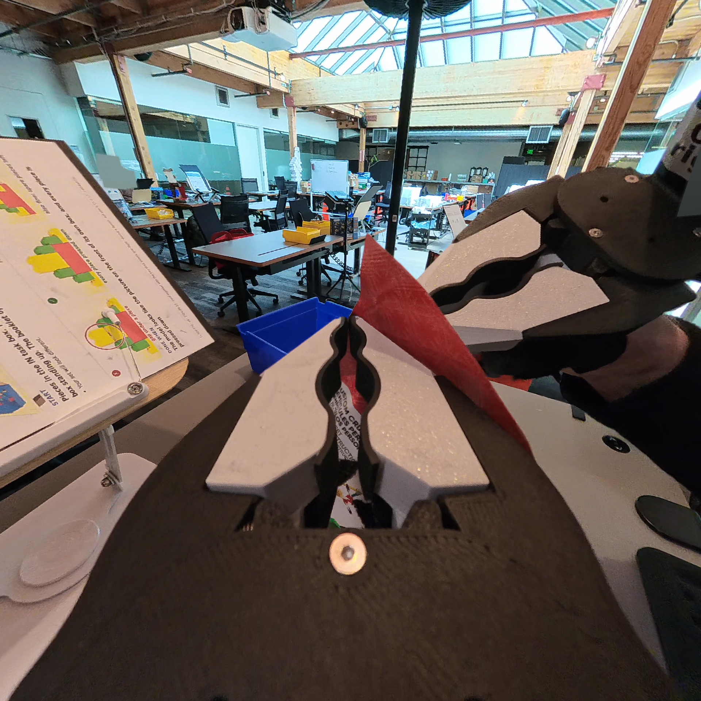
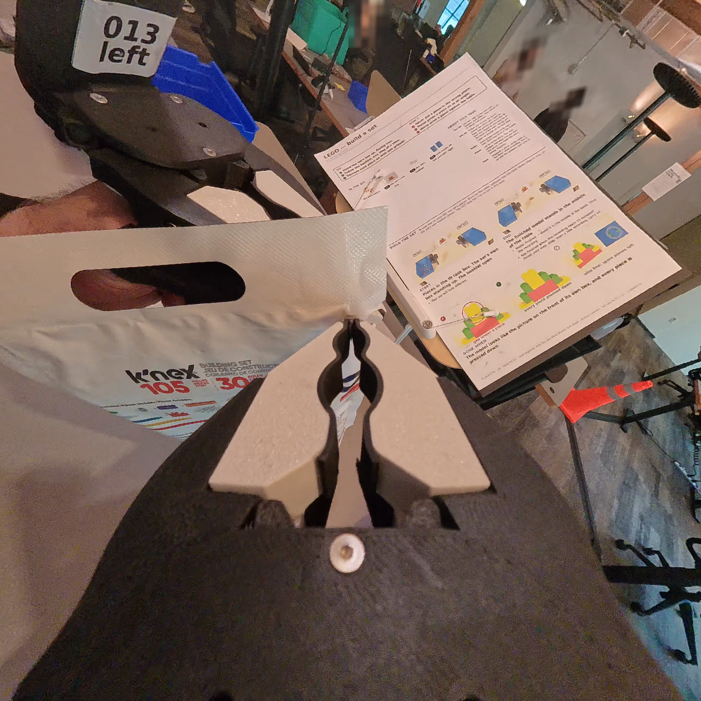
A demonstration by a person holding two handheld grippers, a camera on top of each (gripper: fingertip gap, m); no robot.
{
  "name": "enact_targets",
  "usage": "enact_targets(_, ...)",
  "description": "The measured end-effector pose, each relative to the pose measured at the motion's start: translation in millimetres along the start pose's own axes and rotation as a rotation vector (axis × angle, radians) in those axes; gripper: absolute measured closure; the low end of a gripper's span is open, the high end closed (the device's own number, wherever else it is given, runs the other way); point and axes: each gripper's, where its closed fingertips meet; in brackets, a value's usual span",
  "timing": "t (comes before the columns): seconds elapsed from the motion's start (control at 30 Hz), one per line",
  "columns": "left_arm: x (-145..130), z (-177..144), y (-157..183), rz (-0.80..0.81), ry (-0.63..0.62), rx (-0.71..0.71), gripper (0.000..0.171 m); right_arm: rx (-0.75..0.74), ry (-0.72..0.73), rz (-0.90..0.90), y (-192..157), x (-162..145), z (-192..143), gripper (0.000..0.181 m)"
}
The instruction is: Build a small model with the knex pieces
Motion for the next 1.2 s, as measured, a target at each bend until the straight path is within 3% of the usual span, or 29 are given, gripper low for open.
enact_targets(0.17,-1,-1,-11,-0.039,0.01,0.052,0.171,0.017,0.016,-0.012,1,2,8,0.181)
enact_targets(0.57,0,6,-44,-0.249,0.07,0.14,0.171,-0.186,0.032,0.07,8,8,30,0.181)
enact_targets(0.63,-1,11,-76,-0.353,0.08,0.237,0.171,-0.01,0.106,0.04,-33,27,48,0.181)
enact_targets(0.7,4,14,-104,-0.38,0.115,0.248,0.171,-0.037,0.074,-0.01,-58,29,69,0.181)
enact_targets(0.73,6,14,-104,-0.389,0.121,0.211,0.171,-0.015,0.109,0.047,-60,27,69,0.181)
enact_targets(0.9,6,6,-81,-0.39,0.144,0.069,0.171,-0.128,0.2,0.187,-8,18,22,0.179)
enact_targets(0.93,7,6,-78,-0.386,0.152,0.062,0.171,-0.154,0.204,0.177,2,17,17,0.163)
enact_targets(1.03,9,8,-69,-0.328,0.138,0.047,0.171,-0.172,0.123,0.124,20,9,15,0.142)
enact_targets(1.2,3,16,-48,-0.226,0.094,0.029,0.171,-0.197,-0.019,-0.044,30,2,20,0.151)
Point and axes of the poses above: each gripper's, where its closed fingertips meet, z out along the fingers, x out of its top, y = z × x across the jaws, and after that the axes turned 14 degrees about x, right-handed
